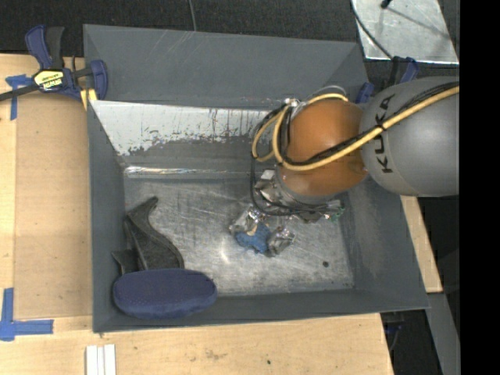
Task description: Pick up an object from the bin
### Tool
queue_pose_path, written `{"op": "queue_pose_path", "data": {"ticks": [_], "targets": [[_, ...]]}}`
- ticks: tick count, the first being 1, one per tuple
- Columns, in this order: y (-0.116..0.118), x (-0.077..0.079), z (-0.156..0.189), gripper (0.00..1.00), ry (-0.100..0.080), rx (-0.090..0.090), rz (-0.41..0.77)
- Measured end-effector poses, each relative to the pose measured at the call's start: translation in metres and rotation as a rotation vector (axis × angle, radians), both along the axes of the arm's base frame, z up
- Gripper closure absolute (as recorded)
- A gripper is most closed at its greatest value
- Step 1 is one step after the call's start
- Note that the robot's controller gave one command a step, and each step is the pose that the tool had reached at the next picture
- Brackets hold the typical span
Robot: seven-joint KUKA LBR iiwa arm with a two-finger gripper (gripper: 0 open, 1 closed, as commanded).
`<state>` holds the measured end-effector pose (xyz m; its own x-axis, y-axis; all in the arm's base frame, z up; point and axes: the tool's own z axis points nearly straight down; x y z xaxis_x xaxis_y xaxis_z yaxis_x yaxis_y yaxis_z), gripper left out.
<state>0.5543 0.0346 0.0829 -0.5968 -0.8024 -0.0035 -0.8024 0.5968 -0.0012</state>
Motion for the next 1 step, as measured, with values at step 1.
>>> {"op": "queue_pose_path", "data": {"ticks": [1], "targets": [[0.0271,0.0133,0.1266,1.00,-0.009,0.000,0.019]]}}
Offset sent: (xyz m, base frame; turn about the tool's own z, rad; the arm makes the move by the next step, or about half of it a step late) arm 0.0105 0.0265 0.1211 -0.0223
